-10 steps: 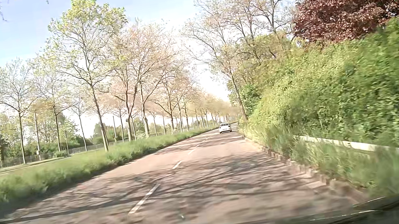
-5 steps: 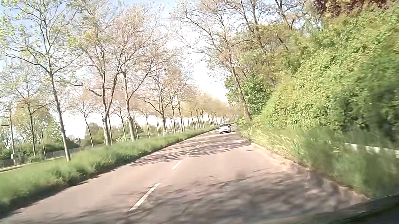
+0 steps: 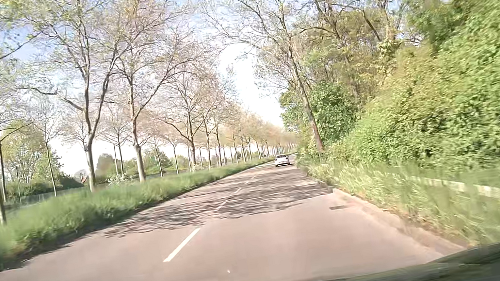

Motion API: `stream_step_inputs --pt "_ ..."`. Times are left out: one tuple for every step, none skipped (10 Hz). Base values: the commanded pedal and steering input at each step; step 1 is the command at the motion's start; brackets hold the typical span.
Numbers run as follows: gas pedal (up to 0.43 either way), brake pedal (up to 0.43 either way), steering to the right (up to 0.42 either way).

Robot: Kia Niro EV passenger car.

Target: Follow the waypoints while adhering to traffic rules and regulations

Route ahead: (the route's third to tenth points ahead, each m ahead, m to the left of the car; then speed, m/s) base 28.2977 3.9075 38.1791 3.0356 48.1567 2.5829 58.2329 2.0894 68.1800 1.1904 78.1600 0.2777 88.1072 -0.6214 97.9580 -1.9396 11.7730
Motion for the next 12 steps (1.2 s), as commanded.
stream_step_inputs --pt "0.098 0.000 0.006" --pt "0.098 0.000 0.006" --pt "0.098 0.000 0.006" --pt "0.098 0.000 0.006" --pt "0.098 0.000 0.006" --pt "0.098 0.000 0.006" --pt "0.098 0.000 0.006" --pt "0.098 0.000 0.006" --pt "0.098 0.000 0.006" --pt "0.098 0.000 0.006" --pt "0.098 0.000 0.006" --pt "0.098 0.000 0.006"
